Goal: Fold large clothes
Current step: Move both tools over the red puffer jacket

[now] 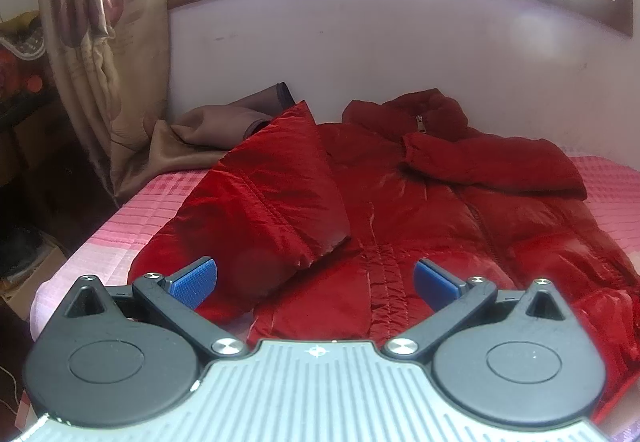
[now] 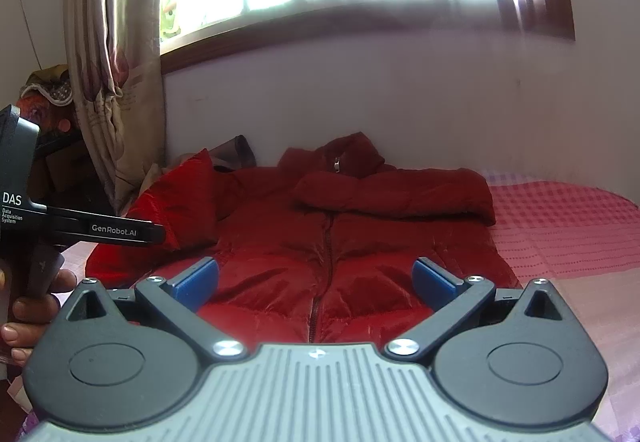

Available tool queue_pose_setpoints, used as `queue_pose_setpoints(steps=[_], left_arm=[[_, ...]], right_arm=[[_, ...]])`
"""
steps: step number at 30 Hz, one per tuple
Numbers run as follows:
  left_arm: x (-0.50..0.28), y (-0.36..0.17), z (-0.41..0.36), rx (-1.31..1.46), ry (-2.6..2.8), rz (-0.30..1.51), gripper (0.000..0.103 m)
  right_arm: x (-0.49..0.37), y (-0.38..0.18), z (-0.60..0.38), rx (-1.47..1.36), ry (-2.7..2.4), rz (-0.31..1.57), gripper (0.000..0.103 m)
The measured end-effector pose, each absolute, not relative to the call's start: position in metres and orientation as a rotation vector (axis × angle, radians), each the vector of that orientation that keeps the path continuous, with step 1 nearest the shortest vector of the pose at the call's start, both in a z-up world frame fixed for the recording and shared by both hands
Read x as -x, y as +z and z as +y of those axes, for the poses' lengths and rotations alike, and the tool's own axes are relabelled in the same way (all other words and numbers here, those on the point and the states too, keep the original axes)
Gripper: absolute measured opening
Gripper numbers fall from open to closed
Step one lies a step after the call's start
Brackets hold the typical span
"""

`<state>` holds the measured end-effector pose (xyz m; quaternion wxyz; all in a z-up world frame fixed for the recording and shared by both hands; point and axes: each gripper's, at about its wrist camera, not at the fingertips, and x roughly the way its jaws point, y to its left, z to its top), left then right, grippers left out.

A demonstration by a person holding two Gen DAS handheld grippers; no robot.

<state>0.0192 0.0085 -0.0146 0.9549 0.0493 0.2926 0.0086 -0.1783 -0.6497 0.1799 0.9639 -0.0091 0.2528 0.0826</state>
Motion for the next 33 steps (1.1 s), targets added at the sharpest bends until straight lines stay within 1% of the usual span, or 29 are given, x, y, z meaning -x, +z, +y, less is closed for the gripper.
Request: queue_pose_setpoints(steps=[25,33], left_arm=[[-0.037,-0.037,0.004,-0.158,0.042,0.665,0.103],[-0.045,-0.046,0.013,-0.096,0.031,0.720,0.103]], right_arm=[[0.162,0.167,-0.649,0.010,0.186,0.561,0.103],[0.156,0.161,-0.655,-0.017,0.201,0.581,0.103]])
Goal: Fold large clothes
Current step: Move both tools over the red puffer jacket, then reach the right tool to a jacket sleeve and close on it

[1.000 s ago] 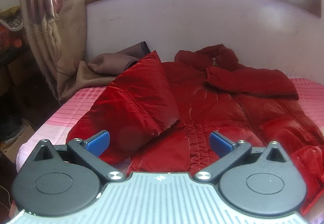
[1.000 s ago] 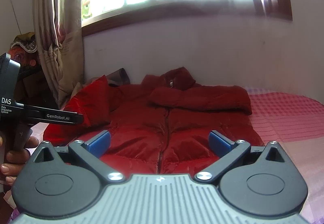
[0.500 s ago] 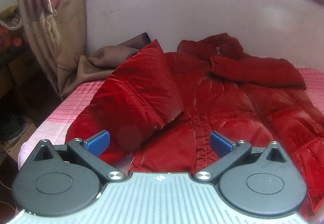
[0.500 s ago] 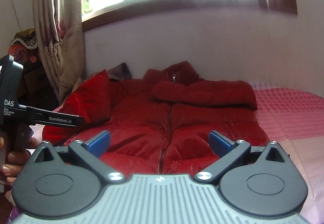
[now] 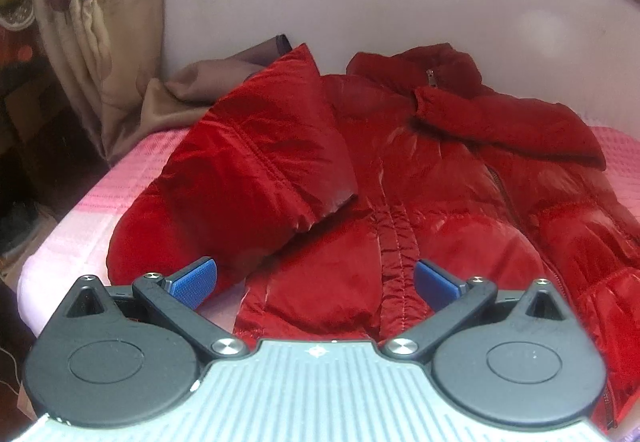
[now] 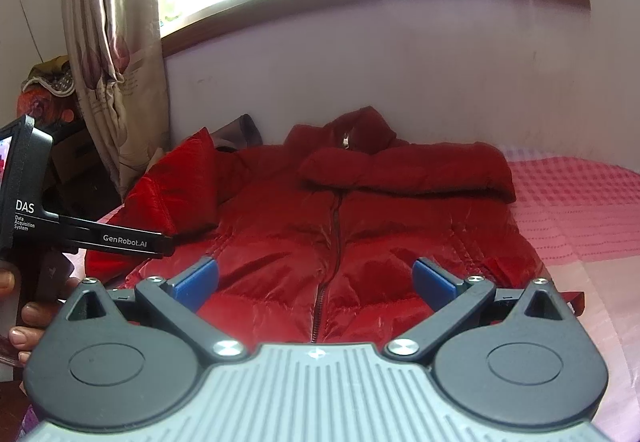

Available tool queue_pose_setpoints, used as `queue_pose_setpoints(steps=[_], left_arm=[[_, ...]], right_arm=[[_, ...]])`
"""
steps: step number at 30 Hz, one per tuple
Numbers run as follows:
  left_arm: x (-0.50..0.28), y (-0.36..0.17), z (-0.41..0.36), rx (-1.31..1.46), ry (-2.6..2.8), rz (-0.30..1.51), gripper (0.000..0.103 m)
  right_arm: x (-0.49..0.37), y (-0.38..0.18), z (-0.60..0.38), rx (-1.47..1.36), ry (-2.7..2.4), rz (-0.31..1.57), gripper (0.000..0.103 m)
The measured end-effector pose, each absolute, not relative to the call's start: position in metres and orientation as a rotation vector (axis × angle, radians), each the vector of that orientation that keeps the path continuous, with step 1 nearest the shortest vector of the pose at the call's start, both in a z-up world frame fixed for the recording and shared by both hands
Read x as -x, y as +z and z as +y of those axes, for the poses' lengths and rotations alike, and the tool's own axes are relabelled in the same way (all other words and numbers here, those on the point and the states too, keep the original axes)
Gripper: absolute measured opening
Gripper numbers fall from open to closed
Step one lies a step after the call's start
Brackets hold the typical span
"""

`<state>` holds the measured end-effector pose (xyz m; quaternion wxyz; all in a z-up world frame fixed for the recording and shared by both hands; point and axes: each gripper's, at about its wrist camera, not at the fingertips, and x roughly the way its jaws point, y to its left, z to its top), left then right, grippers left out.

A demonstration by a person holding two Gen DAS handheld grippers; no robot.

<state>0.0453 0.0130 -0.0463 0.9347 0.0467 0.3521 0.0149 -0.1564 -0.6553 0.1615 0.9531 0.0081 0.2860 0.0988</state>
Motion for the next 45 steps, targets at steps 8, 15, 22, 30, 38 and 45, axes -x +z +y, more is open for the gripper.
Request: queue_pose_setpoints(steps=[8,15,22,30,38,45], left_arm=[[-0.049,-0.054,0.027,-0.054,0.033,0.752,0.103],[-0.047,-0.063,0.042,-0.026,0.027,0.788,0.103],[-0.030,-0.071,0.056,-0.004,-0.034,0.839,0.103],[-0.029,-0.064,0.051,-0.030,-0.035,0.798,0.103],[-0.046,-0.048,0.035,-0.042,-0.024,0.762,0.103],[-0.056,-0.044,0.033,-0.039,-0.015,0.745,0.103]], right_arm=[[0.151,0.159,-0.659,-0.026,0.204,0.595,0.103],[0.147,0.159,-0.668,-0.029,0.185,0.594,0.103],[0.155,0.159,-0.699,0.012,0.095,0.593,0.103],[0.158,0.158,-0.757,-0.108,0.020,0.622,0.103],[0.095,0.173,-0.717,-0.017,0.129,0.584,0.103],[0.061,0.168,-0.669,0.043,0.221,0.592,0.103]])
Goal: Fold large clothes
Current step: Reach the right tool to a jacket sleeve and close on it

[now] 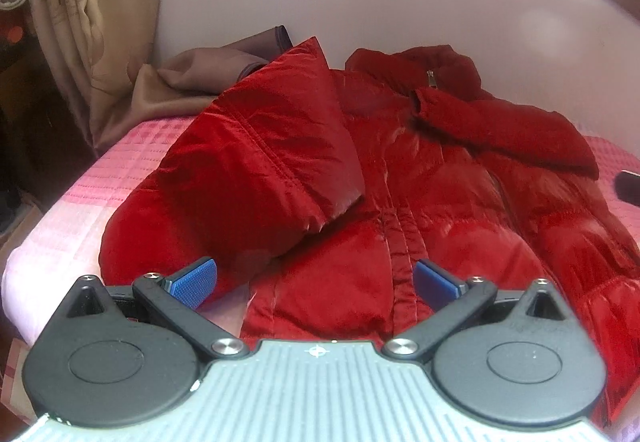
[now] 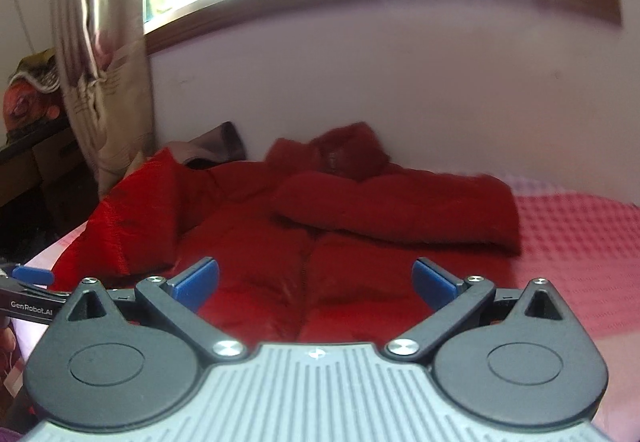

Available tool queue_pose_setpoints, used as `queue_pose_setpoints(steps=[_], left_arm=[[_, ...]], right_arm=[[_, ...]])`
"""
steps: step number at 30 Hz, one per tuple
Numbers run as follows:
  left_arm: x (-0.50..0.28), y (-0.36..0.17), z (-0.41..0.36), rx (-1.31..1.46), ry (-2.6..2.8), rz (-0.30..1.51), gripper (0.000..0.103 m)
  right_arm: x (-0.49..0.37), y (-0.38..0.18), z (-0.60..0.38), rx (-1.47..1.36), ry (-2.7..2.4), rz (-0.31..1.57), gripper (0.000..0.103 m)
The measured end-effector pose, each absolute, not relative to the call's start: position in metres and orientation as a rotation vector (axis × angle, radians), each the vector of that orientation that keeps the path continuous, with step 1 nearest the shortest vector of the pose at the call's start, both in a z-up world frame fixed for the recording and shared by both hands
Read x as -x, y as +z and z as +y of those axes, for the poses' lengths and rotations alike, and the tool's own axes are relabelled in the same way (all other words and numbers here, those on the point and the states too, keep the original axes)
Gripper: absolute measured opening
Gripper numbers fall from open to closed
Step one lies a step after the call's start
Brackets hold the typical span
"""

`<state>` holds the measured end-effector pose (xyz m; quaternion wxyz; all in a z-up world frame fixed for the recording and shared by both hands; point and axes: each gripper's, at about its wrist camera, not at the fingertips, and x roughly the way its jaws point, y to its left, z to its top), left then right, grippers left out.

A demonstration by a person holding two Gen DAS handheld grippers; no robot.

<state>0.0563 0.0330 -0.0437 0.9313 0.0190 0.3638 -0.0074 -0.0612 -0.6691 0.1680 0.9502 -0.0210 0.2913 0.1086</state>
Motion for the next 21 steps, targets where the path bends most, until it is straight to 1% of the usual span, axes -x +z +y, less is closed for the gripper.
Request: queue_pose_setpoints(steps=[8,14,19,21], left_arm=[[-0.066,-0.048,0.028,-0.045,-0.013,0.751,0.103],[-0.065,-0.051,0.025,-0.044,-0.045,0.749,0.103],[-0.066,-0.055,0.026,-0.053,-0.057,0.751,0.103],[-0.067,-0.057,0.026,-0.059,-0.057,0.753,0.103]], right_arm=[[0.017,0.151,-0.641,0.115,0.237,0.609,0.103],[-0.051,0.120,-0.613,0.291,0.194,0.581,0.103],[-0.106,0.085,-0.586,0.453,0.160,0.589,0.103],[-0.123,0.070,-0.576,0.530,0.153,0.619,0.103]])
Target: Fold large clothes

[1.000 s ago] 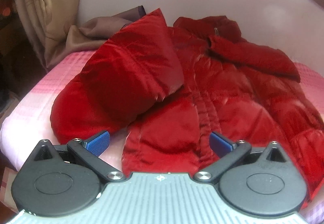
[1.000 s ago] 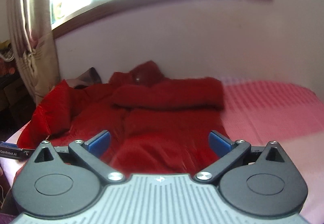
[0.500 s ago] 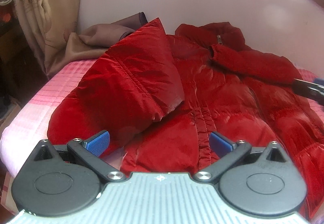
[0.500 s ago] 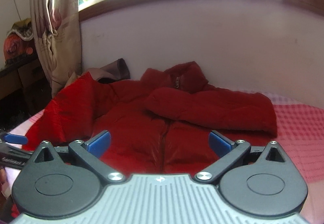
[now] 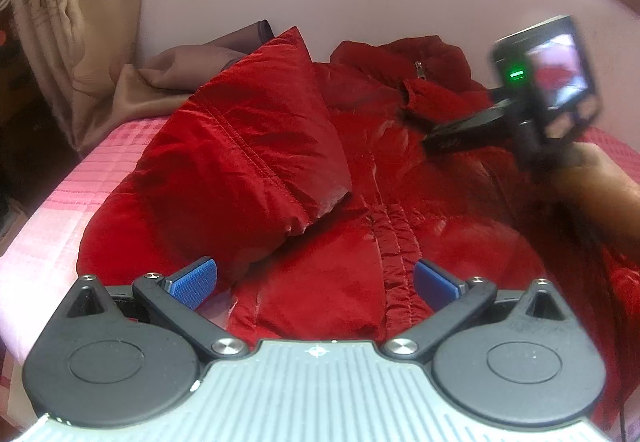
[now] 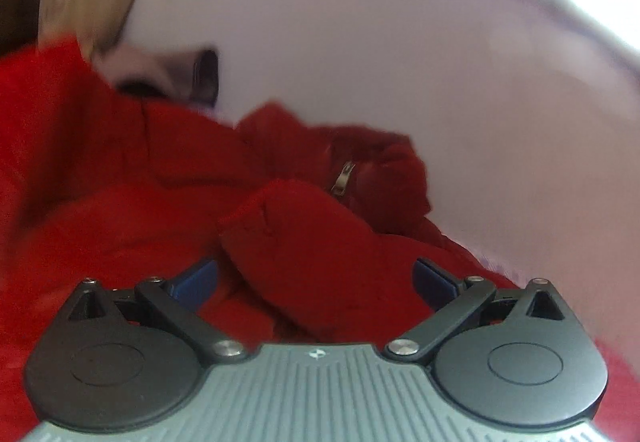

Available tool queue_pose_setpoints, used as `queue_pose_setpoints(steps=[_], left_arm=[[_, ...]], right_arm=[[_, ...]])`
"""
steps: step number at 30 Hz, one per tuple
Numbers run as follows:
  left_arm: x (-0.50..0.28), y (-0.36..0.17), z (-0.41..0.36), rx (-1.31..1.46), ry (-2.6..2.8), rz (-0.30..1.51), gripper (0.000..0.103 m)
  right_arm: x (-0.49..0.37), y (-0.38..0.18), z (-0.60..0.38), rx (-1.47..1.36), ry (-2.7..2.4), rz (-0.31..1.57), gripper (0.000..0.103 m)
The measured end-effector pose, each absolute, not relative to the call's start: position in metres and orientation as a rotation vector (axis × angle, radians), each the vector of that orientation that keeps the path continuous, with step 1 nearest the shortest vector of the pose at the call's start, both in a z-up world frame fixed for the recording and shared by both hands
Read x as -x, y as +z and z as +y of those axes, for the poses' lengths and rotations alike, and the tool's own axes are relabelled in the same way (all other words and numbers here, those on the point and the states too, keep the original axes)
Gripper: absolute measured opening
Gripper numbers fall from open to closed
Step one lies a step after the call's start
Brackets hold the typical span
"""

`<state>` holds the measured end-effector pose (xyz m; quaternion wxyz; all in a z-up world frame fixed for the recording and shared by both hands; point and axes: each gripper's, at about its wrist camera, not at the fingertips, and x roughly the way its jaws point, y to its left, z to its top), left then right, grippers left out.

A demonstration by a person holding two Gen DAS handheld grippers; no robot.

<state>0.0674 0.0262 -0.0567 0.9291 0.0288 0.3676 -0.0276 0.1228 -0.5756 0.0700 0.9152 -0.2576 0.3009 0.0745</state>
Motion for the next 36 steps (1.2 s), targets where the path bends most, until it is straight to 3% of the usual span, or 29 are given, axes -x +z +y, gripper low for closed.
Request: queue_pose_setpoints(steps=[2,3,4,5,9,14,18,19,20,21,22,24,31,36], left_arm=[[-0.069,-0.057,0.026,-0.073,-0.054,0.752,0.103],[-0.069,-0.058,0.025,-0.084,-0.051,0.750,0.103],[-0.069,-0.058,0.026,-0.094,-0.047,0.747,0.103],[-0.069,-0.058,0.026,-0.106,-0.040,0.743,0.103],[-0.070,-0.057,0.035,-0.102,-0.022,0.750,0.103],[-0.067,-0.056,0.045,-0.098,-0.008,0.762,0.103],[-0.062,-0.059,0.050,-0.094,-0.017,0.777,0.103],[-0.061,-0.060,0.052,-0.085,-0.019,0.781,0.103],[-0.058,-0.061,0.055,-0.077,-0.017,0.783,0.103],[-0.056,-0.061,0.058,-0.069,-0.013,0.785,0.103],[-0.054,-0.061,0.061,-0.059,-0.016,0.789,0.103],[-0.050,-0.061,0.068,-0.038,-0.037,0.793,0.103],[-0.040,-0.073,0.078,-0.023,-0.095,0.830,0.103],[-0.036,-0.087,0.066,-0.093,-0.110,0.835,0.103]], right_arm=[[-0.136,0.054,-0.568,0.611,0.156,0.668,0.101],[-0.139,0.049,-0.568,0.636,0.153,0.668,0.077],[-0.142,0.050,-0.573,0.639,0.155,0.660,0.030],[-0.146,0.055,-0.583,0.626,0.136,0.670,0.020],[-0.136,0.106,-0.651,0.551,0.030,0.548,0.018],[-0.095,0.188,-0.797,0.468,-0.250,0.436,0.017],[-0.065,0.217,-0.916,0.383,-0.433,0.526,0.018],[-0.056,0.220,-0.941,0.320,-0.446,0.547,0.022],[-0.047,0.219,-0.965,0.249,-0.457,0.569,0.029],[-0.038,0.216,-0.985,0.183,-0.464,0.607,0.049],[-0.026,0.211,-1.000,0.104,-0.463,0.636,0.075],[0.010,0.199,-1.011,-0.058,-0.360,0.627,0.088],[0.119,0.105,-0.929,-0.306,0.072,0.799,0.089],[0.140,0.070,-0.863,-0.293,0.141,0.764,0.090]])
